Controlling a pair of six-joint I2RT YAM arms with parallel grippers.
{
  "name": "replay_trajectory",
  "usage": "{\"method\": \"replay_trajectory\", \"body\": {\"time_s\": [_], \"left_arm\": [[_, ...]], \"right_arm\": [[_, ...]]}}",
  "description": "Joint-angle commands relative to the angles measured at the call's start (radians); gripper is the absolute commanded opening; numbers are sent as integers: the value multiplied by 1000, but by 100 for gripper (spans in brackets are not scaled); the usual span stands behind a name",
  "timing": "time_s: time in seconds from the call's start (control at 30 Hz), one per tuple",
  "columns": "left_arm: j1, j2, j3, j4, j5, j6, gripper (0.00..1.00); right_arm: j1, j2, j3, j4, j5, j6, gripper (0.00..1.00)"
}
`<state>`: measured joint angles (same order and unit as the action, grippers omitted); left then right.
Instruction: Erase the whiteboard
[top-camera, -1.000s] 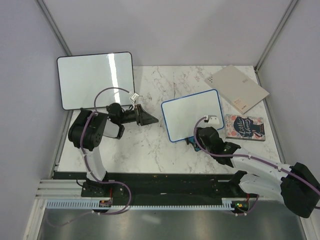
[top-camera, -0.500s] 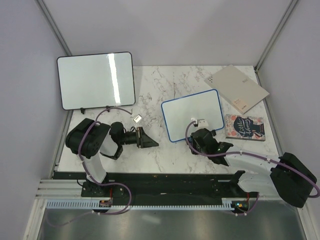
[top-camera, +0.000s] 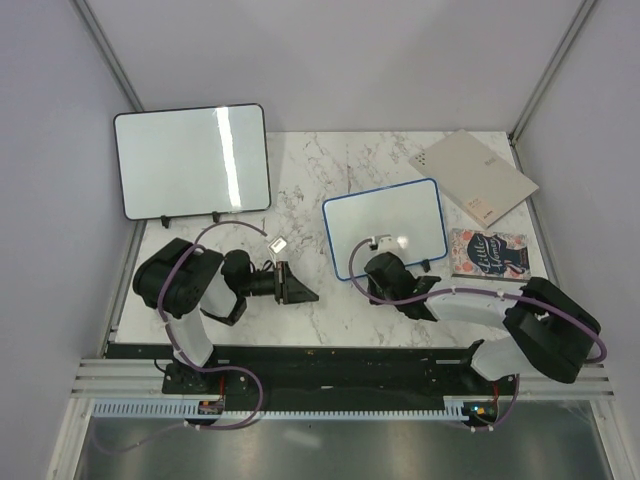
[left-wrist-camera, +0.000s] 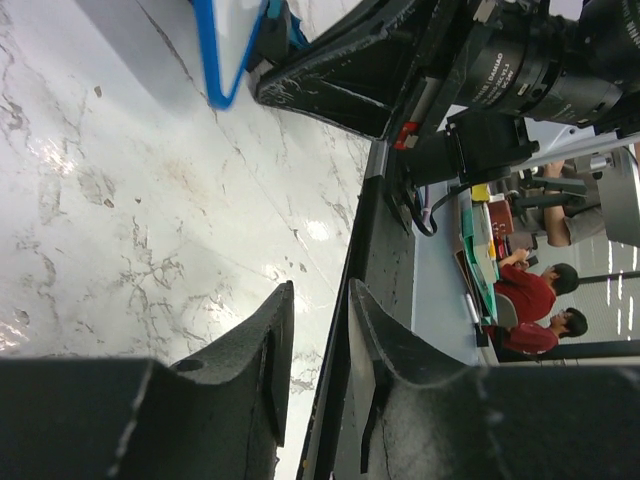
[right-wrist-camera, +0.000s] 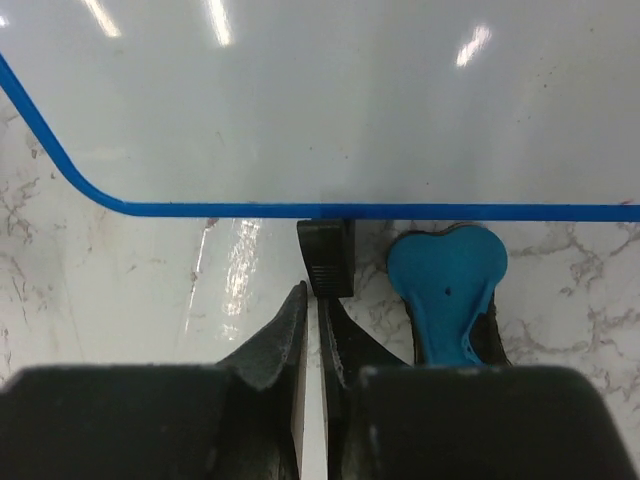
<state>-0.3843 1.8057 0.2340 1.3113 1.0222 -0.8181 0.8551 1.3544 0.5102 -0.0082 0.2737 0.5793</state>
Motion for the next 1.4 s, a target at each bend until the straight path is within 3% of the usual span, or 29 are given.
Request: {"method": "replay_trajectory", "body": {"time_s": [0.0, 0.4, 0.57, 0.73, 0.83, 0.93, 1.37], "left_arm": [[-8, -19, -10, 351, -1, 50, 34], [-11, -23, -21, 351, 1, 46, 33], [-21, -23, -7, 350, -14, 40, 34], [-48, -6, 48, 336, -54, 28, 36], [-74, 3, 100, 264, -98, 49, 35], [-106, -3, 163, 91, -184, 140, 34], [-229, -92, 350, -466, -600, 326, 30]], "right_arm": [[5, 115, 88, 25, 64, -21, 13], [5, 374, 335, 20, 38, -142, 8], [10, 214, 263, 19, 34, -104, 13], [10, -12, 176, -56, 152, -52, 29], [9, -150, 153, -160, 297, -15, 32], [1, -228, 137, -264, 401, 27, 31], [-63, -100, 168, -424, 487, 134, 31]]}}
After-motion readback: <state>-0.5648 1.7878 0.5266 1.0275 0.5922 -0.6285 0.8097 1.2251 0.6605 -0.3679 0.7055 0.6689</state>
